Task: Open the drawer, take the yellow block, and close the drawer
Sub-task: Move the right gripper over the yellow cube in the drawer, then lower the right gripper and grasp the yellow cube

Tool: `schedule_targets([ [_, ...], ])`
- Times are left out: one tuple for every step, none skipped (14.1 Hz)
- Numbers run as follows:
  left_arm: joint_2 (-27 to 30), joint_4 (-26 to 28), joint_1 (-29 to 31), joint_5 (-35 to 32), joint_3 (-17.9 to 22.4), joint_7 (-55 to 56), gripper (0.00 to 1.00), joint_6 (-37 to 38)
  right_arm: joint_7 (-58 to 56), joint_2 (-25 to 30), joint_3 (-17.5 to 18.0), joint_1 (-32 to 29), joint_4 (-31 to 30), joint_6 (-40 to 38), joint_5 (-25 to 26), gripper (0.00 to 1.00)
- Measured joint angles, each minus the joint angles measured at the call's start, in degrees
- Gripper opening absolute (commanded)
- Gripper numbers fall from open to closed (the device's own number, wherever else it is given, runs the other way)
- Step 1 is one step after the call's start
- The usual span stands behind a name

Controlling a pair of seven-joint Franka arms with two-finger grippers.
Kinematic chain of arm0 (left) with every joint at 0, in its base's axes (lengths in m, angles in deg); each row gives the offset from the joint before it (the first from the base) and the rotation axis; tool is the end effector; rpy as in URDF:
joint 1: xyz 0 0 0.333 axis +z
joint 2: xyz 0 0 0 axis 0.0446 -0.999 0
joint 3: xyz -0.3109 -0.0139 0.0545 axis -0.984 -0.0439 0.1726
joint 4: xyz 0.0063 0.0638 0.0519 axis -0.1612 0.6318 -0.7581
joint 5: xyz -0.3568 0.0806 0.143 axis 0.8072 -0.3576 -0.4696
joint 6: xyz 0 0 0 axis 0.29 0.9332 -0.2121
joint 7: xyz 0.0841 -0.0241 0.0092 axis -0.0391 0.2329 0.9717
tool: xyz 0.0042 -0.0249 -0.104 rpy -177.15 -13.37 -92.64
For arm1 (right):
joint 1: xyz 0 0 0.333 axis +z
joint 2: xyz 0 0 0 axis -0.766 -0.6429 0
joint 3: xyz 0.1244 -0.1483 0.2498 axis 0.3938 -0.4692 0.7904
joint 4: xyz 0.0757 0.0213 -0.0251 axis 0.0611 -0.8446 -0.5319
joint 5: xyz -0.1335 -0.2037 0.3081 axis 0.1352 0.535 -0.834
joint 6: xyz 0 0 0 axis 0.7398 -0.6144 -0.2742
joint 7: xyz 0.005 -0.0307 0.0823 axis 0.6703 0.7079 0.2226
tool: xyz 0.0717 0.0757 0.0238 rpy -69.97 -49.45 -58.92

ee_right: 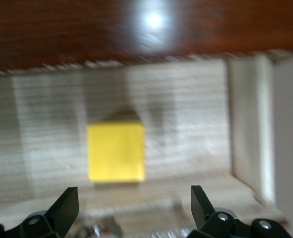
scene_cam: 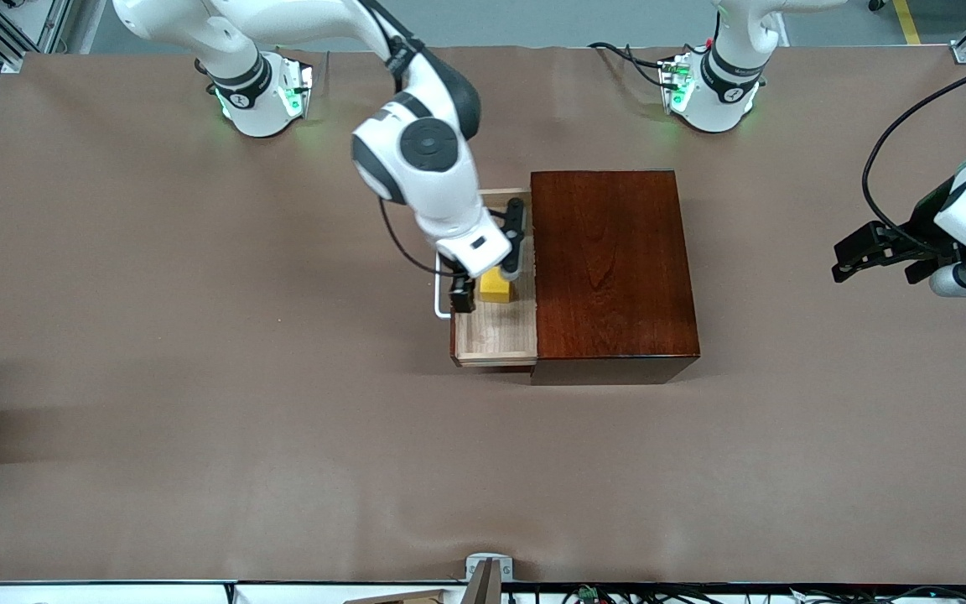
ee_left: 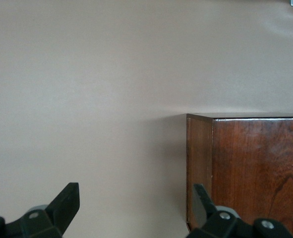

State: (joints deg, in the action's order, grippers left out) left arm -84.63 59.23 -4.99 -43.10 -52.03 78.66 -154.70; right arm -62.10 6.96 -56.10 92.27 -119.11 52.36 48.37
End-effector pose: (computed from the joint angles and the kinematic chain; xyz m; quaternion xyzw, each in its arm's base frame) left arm 0.5918 -0.0457 0.5945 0.9988 -0.0078 0.0425 0.0227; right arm 0.4961 0.5066 0.3541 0.7223 0.6888 0.0620 0.0046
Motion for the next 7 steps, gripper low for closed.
schedule_targets([
  [0.0, 0.0, 0.0, 0.0, 0.0, 0.0, 1.00, 0.0, 0.1, -0.8, 0.0, 1.2, 0.5, 0.3, 0.8, 1.00],
  [0.0, 0.0, 0.0, 0.0, 0.0, 0.0, 1.00, 0.0, 0.1, -1.6, 0.0, 2.0, 1.2, 0.4, 1.1, 1.00],
  [0.0, 0.0, 0.0, 0.0, 0.0, 0.0, 1.00, 0.0, 0.1, -2.3, -0.1, 2.4, 1.9, 0.4, 1.2, 1.00],
  [0.0, 0.0, 0.0, 0.0, 0.0, 0.0, 1.00, 0.0, 0.1, -2.8, -0.1, 2.4, 2.4, 0.4, 1.2, 1.00],
  [0.0, 0.0, 0.0, 0.0, 0.0, 0.0, 1.00, 0.0, 0.2, -3.1, -0.3, 2.4, 2.7, 0.4, 1.2, 1.00],
  [0.0, 0.0, 0.0, 0.0, 0.0, 0.0, 1.00, 0.0, 0.2, -3.6, -0.4, 2.4, 2.8, 0.4, 1.2, 1.00],
  [0.0, 0.0, 0.0, 0.0, 0.0, 0.0, 1.00, 0.0, 0.5, -4.0, -0.5, 2.4, 3.0, 0.8, 1.3, 1.00],
])
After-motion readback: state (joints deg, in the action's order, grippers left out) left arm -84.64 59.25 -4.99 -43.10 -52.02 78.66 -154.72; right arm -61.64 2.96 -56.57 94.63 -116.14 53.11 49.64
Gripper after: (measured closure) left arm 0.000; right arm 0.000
